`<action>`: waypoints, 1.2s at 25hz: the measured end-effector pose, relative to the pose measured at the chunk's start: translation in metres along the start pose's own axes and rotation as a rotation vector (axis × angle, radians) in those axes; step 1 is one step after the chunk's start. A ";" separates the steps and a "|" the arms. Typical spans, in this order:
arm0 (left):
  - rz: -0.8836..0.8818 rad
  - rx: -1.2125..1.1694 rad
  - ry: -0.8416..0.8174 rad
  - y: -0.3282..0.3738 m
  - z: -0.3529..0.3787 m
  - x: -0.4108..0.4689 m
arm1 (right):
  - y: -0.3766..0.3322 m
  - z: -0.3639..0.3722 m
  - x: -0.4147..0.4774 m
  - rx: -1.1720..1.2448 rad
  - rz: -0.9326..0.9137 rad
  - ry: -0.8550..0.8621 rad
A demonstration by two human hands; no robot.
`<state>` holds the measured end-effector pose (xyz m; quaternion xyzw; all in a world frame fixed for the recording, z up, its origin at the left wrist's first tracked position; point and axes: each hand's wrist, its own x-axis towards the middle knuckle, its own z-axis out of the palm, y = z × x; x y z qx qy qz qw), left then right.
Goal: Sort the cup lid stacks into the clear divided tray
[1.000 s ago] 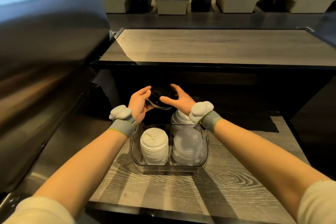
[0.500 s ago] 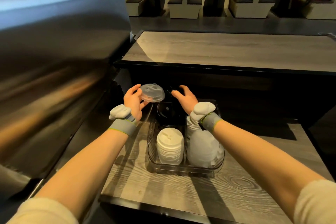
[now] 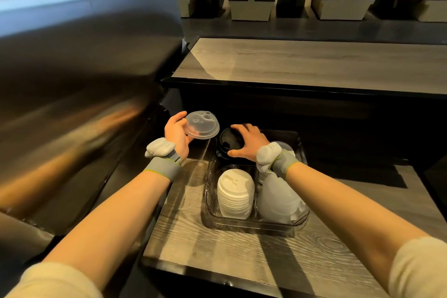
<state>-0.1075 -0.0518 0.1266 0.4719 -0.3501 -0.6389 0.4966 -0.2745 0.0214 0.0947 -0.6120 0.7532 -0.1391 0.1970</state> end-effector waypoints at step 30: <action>0.155 1.532 -0.542 -0.096 0.097 -0.087 | 0.094 -0.023 -0.115 -0.161 0.057 -0.086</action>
